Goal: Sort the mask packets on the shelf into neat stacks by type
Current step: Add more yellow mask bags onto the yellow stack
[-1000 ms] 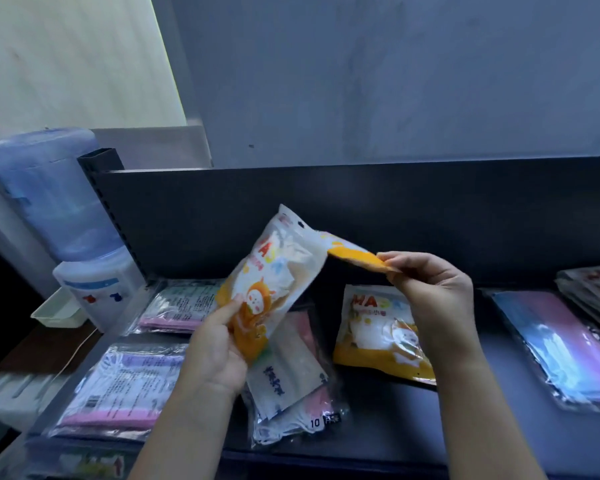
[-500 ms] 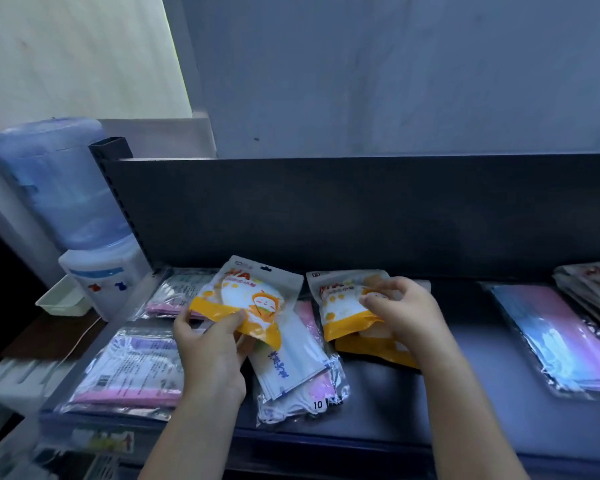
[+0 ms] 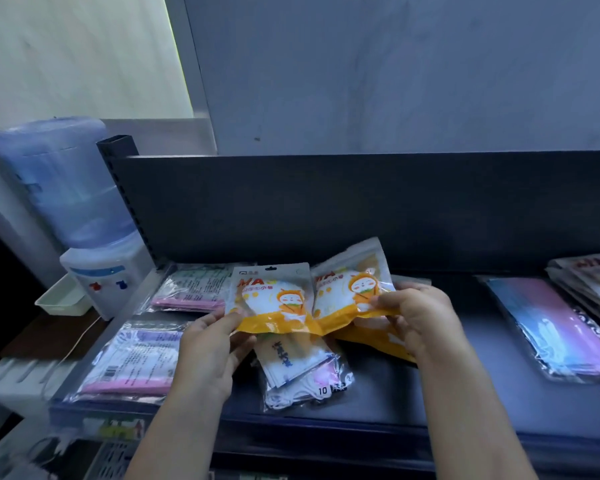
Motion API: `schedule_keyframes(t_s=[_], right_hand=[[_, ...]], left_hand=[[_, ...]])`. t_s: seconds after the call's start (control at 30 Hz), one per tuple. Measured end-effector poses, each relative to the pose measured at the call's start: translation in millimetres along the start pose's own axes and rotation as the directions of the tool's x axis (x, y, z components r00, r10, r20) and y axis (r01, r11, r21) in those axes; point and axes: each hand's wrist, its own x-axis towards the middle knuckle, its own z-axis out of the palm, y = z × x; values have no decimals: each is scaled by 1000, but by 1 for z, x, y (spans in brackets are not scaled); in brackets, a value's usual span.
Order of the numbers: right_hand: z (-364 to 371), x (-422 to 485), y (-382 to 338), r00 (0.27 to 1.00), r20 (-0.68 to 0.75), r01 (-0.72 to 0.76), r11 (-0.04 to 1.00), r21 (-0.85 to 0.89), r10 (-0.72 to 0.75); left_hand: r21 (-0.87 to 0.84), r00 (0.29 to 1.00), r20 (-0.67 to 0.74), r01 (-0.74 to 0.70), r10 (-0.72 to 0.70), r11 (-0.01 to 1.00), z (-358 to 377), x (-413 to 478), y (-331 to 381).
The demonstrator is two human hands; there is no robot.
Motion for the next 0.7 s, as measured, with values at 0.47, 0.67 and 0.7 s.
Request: schedule_keyframes(t_s=[0.47, 0.67, 0.7], right_hand=[[-11, -14, 18, 956, 112, 257, 960, 114, -269], [-24, -20, 5, 926, 98, 334, 913, 233, -364], [-28, -22, 4, 922, 87, 346, 904, 251, -377]], left_hand=[[103, 966, 258, -47, 19, 994, -3, -7, -3], [-1, 944, 313, -104, 99, 995, 13, -18, 0], [-13, 941, 317, -120, 118, 993, 16, -20, 0]])
